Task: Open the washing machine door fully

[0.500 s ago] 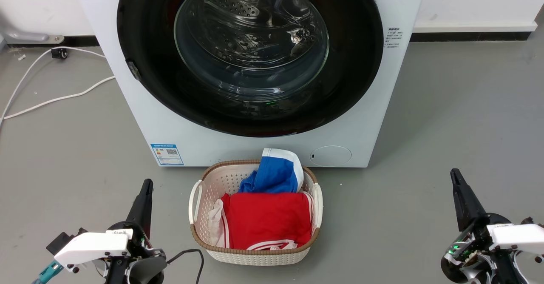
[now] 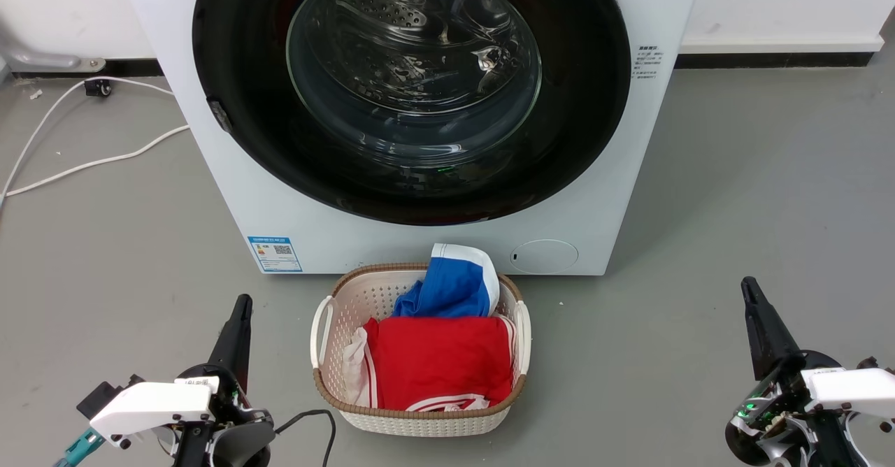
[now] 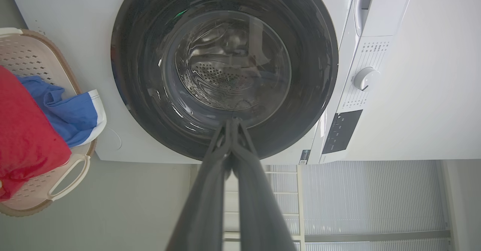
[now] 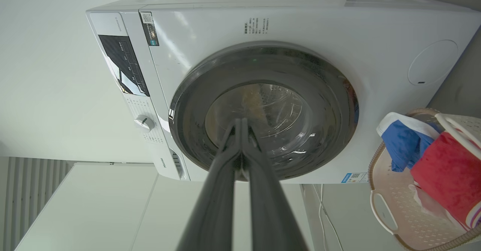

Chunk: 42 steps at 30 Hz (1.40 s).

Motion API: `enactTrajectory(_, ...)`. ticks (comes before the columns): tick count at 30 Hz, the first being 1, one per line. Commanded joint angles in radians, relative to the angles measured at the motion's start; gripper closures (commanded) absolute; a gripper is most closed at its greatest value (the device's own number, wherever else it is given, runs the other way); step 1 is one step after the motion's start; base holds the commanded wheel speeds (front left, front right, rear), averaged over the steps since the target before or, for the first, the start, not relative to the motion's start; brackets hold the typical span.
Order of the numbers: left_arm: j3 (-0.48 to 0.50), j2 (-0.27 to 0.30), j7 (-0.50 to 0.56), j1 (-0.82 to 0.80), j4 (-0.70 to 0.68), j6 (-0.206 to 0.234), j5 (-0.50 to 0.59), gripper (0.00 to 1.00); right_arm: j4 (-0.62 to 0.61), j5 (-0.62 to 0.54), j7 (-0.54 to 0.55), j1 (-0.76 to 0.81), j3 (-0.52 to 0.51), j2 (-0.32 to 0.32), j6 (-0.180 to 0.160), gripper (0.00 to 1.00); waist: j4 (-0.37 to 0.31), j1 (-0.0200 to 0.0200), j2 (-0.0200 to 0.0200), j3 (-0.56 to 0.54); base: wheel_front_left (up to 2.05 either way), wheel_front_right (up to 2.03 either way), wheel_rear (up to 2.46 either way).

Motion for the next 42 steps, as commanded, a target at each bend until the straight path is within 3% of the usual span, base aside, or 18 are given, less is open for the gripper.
enactTrajectory(1,0.003,0.000,0.001,0.003,0.001,-0.003,0.002,1.00,0.001,-0.004,0.002,-0.015,-0.001,0.004,0.003,1.00,0.000,0.0000,0.0000,0.000,0.00,0.00,0.00)
enactTrajectory(36,0.005,-0.002,0.004,0.002,0.001,-0.003,0.005,1.00,0.001,-0.009,0.005,-0.014,-0.005,0.006,0.003,1.00,0.000,0.0000,0.0000,0.000,0.00,0.00,0.00)
enactTrajectory(37,0.002,-0.002,0.001,0.000,0.002,0.000,0.001,0.00,0.002,-0.001,0.003,-0.001,-0.003,0.003,0.000,0.00,0.000,0.0000,0.0000,0.000,0.00,0.00,0.00)
enactTrajectory(42,-0.026,-0.003,-0.012,0.007,0.004,0.000,0.001,0.00,-0.003,-0.005,-0.009,0.015,0.005,0.004,0.000,0.00,0.000,0.0000,0.0000,0.000,0.00,0.00,0.00)
